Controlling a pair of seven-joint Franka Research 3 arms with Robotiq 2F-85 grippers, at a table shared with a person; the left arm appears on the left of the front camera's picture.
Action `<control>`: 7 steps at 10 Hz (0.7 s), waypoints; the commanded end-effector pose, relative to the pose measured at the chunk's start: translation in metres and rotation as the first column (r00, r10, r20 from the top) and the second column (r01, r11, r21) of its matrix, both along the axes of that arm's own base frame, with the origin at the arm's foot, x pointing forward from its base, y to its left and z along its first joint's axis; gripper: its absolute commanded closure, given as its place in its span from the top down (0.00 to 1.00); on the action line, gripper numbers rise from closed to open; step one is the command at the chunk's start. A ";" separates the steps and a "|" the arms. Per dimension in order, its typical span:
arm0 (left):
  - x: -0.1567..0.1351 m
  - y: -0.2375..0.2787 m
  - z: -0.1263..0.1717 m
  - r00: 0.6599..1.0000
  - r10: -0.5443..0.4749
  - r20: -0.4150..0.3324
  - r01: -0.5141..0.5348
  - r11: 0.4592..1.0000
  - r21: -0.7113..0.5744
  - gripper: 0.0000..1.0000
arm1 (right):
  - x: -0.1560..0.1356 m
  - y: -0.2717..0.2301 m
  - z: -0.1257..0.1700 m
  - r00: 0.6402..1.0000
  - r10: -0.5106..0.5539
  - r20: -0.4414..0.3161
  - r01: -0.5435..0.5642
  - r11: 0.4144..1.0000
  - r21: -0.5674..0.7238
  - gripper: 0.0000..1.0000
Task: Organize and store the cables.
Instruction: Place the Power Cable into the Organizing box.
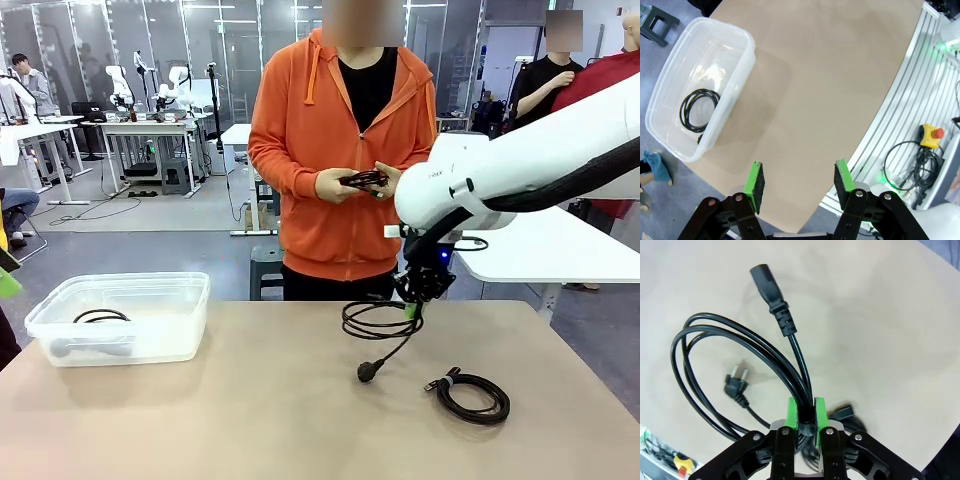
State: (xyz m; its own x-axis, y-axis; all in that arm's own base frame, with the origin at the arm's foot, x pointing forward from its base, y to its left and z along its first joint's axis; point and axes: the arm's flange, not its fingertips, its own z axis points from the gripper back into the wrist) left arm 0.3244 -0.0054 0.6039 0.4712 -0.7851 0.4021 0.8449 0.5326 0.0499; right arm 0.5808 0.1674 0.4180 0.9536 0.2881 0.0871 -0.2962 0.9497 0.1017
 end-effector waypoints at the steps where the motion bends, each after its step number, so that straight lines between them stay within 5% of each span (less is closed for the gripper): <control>1: 0.000 -0.001 0.002 1.000 0.016 0.002 -0.016 1.000 0.011 0.71 | -0.020 0.024 0.023 0.997 0.073 0.028 -0.074 0.997 0.030 0.00; 7: 0.000 -0.001 0.002 1.000 0.016 0.002 -0.016 1.000 0.011 0.71 | -0.040 0.146 0.042 0.976 0.206 0.067 -0.214 0.964 0.159 0.00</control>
